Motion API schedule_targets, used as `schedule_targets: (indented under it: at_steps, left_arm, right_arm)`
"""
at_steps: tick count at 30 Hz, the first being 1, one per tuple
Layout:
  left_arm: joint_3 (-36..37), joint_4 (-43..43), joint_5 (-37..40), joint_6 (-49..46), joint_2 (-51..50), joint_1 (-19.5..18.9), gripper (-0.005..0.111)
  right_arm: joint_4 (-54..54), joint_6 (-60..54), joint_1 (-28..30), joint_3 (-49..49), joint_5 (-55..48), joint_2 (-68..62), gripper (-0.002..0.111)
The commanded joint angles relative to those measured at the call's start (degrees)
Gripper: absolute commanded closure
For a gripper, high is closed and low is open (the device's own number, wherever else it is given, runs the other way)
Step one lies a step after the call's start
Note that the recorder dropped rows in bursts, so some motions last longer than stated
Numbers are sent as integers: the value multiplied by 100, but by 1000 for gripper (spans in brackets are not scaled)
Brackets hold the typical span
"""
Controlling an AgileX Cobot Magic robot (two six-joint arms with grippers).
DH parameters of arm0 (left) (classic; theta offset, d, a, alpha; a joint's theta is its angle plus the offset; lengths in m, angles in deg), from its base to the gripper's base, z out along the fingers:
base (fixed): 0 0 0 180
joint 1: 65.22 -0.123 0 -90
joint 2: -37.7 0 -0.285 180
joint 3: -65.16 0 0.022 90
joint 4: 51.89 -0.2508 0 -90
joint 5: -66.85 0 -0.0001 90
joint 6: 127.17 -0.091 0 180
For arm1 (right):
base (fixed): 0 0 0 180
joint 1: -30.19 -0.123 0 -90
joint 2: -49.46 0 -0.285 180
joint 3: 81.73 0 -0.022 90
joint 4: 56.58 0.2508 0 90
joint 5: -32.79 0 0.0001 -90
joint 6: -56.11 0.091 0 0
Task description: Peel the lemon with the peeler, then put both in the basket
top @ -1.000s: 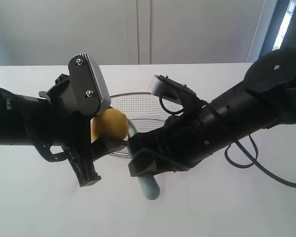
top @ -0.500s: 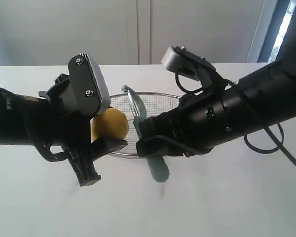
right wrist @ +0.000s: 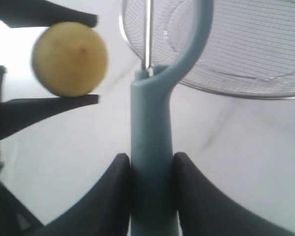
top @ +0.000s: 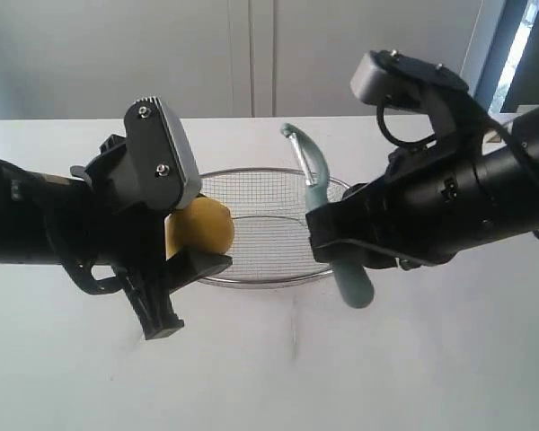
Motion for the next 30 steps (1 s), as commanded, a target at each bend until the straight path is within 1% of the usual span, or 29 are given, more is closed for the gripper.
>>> schedule_targets:
  at_steps: [1, 6, 9, 10, 15, 18, 27, 30]
  left_arm:
    - [19, 137, 50, 4, 22, 33, 107]
    - [19, 137, 50, 4, 22, 33, 107]
    - [19, 137, 63, 4, 22, 33, 107]
    - [19, 137, 63, 4, 22, 33, 107]
    - [19, 137, 63, 4, 22, 33, 107]
    - [19, 137, 63, 4, 22, 33, 107]
    - [19, 137, 63, 4, 22, 33, 107]
    - [19, 137, 63, 4, 22, 33, 107]
  right_arm:
    - [-791, 448, 31, 19, 105, -169, 108]
    - [-810, 427, 225, 19, 193, -797, 108]
    - [-630, 207, 236, 19, 287, -1252, 108]
    - [-396, -88, 236, 19, 287, -1430, 108]
    - [1540, -1832, 224, 19, 126, -1930, 108]
    - [2268, -2464, 224, 19, -20, -2069, 108]
    - [2633, -2826, 224, 19, -496, -2113, 108]
    - [2682, -2859, 224, 19, -503, -2113, 108]
